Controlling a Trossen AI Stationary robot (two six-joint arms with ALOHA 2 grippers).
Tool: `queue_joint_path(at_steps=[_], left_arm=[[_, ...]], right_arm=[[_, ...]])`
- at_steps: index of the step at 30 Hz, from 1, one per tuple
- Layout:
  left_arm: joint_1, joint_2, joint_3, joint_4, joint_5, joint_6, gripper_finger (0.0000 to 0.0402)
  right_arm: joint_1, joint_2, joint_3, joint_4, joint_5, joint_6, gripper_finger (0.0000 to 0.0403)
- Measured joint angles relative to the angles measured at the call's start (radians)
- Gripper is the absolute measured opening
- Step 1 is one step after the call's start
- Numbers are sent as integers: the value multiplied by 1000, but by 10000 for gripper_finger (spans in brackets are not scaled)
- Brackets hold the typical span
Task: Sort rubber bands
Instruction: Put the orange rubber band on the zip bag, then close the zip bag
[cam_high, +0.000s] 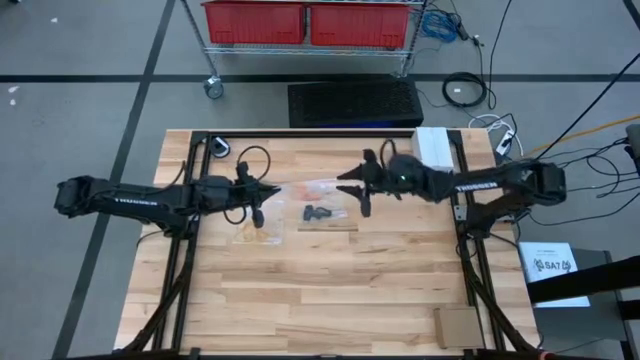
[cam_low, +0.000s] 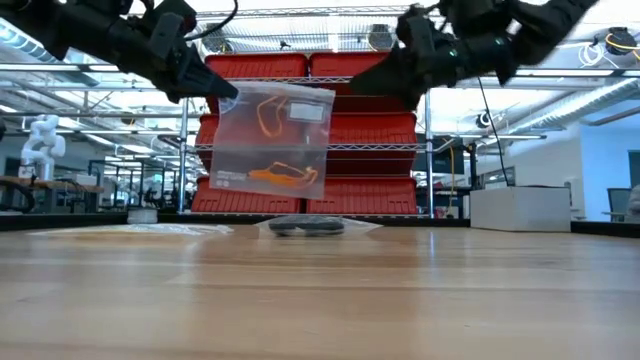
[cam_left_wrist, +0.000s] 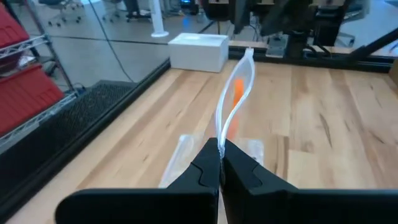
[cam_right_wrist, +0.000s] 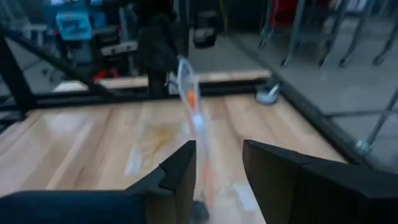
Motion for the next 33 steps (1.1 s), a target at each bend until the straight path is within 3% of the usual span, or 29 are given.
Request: queue_joint_path(at_steps=[3,7,13,21,33], left_arm=[[0,18,0,55,18,15,4],[0,52,1,122,72,19,4],[1,94,1,142,80,18,4],[0,139,1,261,116,18,4],[0,287,46,353,140,18,5]], right_arm=[[28,34,-33,112,15,-14,126],[49,87,-26,120,93,-18,126],[50,115,-25,194,103,-3,122],[95,115,-12,226,97,-26,10],[155,105,52,124,103,-50,1]])
